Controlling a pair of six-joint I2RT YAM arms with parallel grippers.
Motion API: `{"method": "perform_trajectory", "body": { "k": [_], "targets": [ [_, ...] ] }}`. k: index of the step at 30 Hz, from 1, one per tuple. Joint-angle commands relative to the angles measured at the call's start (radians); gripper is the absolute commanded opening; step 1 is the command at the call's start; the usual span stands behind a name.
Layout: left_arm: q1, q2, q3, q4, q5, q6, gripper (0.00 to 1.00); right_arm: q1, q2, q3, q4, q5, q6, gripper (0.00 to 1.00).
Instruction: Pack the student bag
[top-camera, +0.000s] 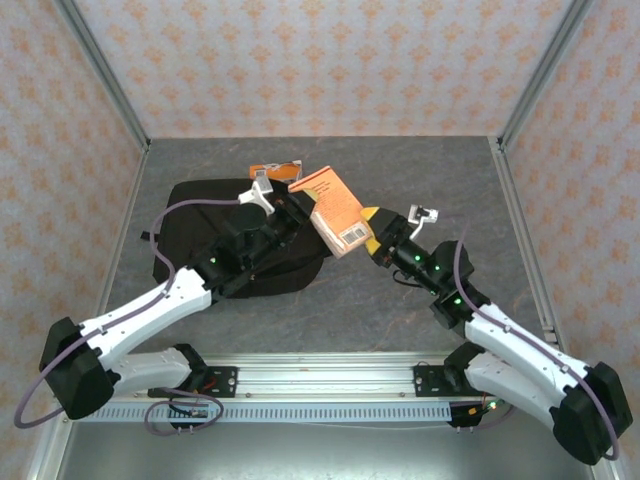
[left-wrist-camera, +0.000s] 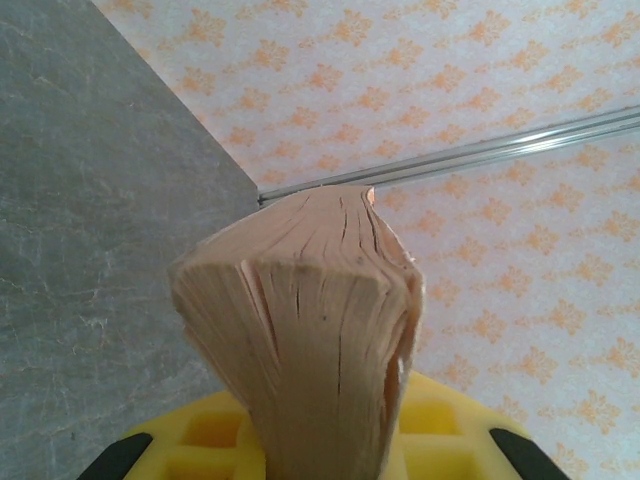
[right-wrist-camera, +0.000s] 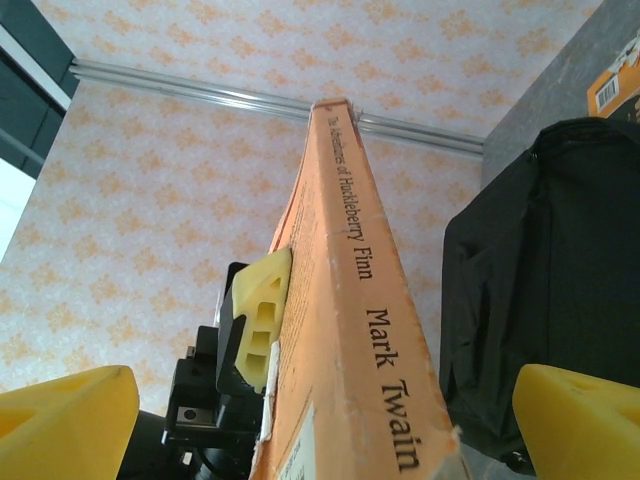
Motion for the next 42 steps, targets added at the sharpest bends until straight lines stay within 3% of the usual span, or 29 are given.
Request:
{"method": "perform_trajectory", "body": {
  "k": [1,9,16,20,26,30,32,34,38,42],
  "targets": [
    [0.003,0.008,0.042,0.098,0.001,-0.014,0.00,0.017,0.023,0.042,0.124,-0.007,0.035,0.96],
    [0.003,0.036,0.032,0.098,-0.024,-0.014,0.00,0.048,0.036,0.048,0.145,0.038,0.034,0.73],
    [0.001,0.063,0.028,0.109,-0.028,-0.034,0.00,0.052,0.048,0.041,0.151,0.060,0.046,0.63],
    [0.001,0.070,0.019,0.116,-0.024,-0.038,0.00,0.053,0.043,0.042,0.120,0.091,0.029,0.45],
    [0.001,0.037,-0.004,0.046,-0.034,0.003,0.00,0.052,-0.001,0.060,-0.056,0.165,-0.061,0.06],
    [0.006,-0.016,0.037,-0.173,-0.058,0.165,0.30,0.042,-0.076,0.058,-0.235,0.241,-0.123,0.00],
    [0.006,-0.016,0.126,-0.401,-0.108,0.281,0.49,0.032,-0.134,0.058,-0.361,0.297,-0.166,0.00],
    [0.007,0.020,0.225,-0.623,-0.171,0.378,0.58,0.028,-0.179,0.066,-0.479,0.350,-0.212,0.00],
    [0.022,0.118,0.335,-0.843,-0.224,0.501,0.64,0.018,-0.205,0.082,-0.625,0.386,-0.279,0.00],
    [0.027,0.253,0.444,-0.980,-0.245,0.608,0.64,0.009,-0.191,0.083,-0.683,0.379,-0.306,0.00]
  ]
}}
